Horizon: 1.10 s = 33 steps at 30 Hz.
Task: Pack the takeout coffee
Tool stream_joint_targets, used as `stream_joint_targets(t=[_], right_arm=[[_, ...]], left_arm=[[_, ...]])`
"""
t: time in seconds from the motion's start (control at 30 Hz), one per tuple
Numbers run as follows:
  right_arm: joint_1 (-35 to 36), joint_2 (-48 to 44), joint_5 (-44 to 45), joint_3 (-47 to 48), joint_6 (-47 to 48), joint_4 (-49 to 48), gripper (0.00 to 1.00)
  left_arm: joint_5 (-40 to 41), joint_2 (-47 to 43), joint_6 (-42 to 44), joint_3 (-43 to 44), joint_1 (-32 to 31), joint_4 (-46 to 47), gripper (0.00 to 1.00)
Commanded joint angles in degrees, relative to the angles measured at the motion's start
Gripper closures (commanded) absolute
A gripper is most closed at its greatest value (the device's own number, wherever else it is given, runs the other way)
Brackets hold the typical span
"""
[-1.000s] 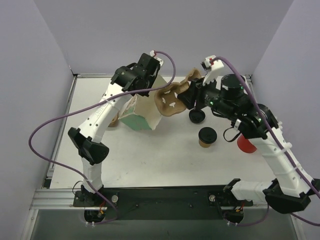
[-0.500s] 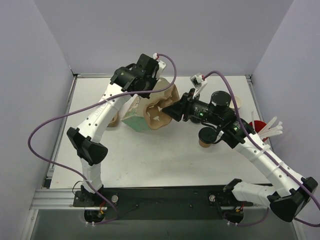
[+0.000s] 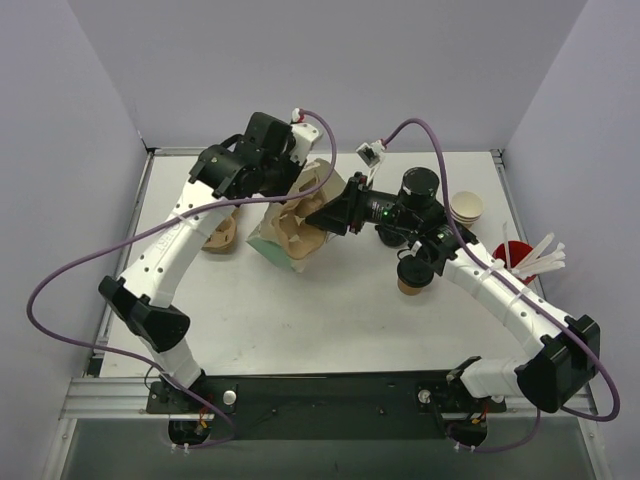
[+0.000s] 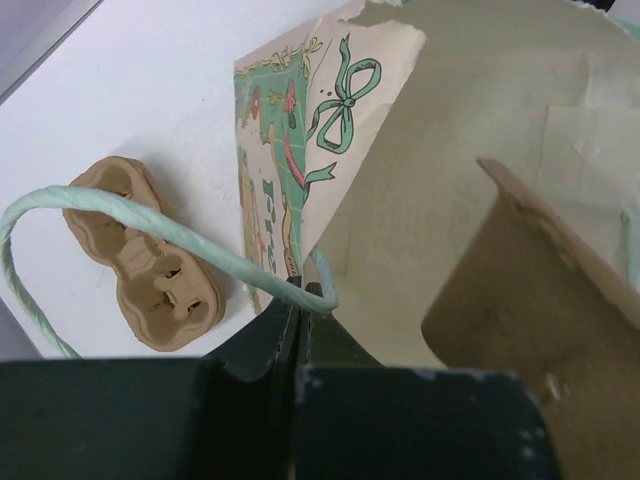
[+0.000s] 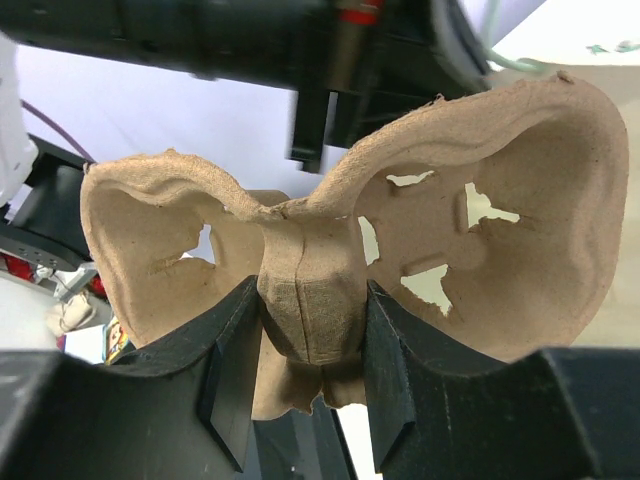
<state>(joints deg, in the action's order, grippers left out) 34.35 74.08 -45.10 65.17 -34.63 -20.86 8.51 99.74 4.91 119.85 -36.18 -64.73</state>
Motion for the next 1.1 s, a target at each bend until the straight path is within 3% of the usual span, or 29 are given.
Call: stream_joint_targets(t=[0.0,0.3,0.53,0.63,0.9,1.07], right_arm=[[-1.9,-0.6,-2.5,-0.3,0.1,-5.0,0.68],[-0.5,0.2,12.0,3.6,17.4,18.2,0.68],[9.3,4.5,31.5,9.3,29.7,29.6,0.69],[10.2,6.3,36.0,9.4,31.9,29.4,0.71],[10.5,5.9,43.9,1.8,31.6,18.2,0.72],[10.8,7.6,42.5,3.7,31.4,19.0,0.71]], left_arm=[[-4.6,-5.4,1.9,-1.8,0.8,5.3,1.0],[-6.9,-8.8,1.9,-3.7,0.4,5.8,1.0],[-11.4,-7.6,-2.4,-1.4,0.4,2.7,1.0],[-14.0,-7.1,-4.6,-1.4,0.5,2.6,1.0],[-20.7,-9.5,-6.8,-4.6,0.4,4.8,1.0],[-24.2,-11.8,-10.4,-10.4,0.5,9.0,1.0]])
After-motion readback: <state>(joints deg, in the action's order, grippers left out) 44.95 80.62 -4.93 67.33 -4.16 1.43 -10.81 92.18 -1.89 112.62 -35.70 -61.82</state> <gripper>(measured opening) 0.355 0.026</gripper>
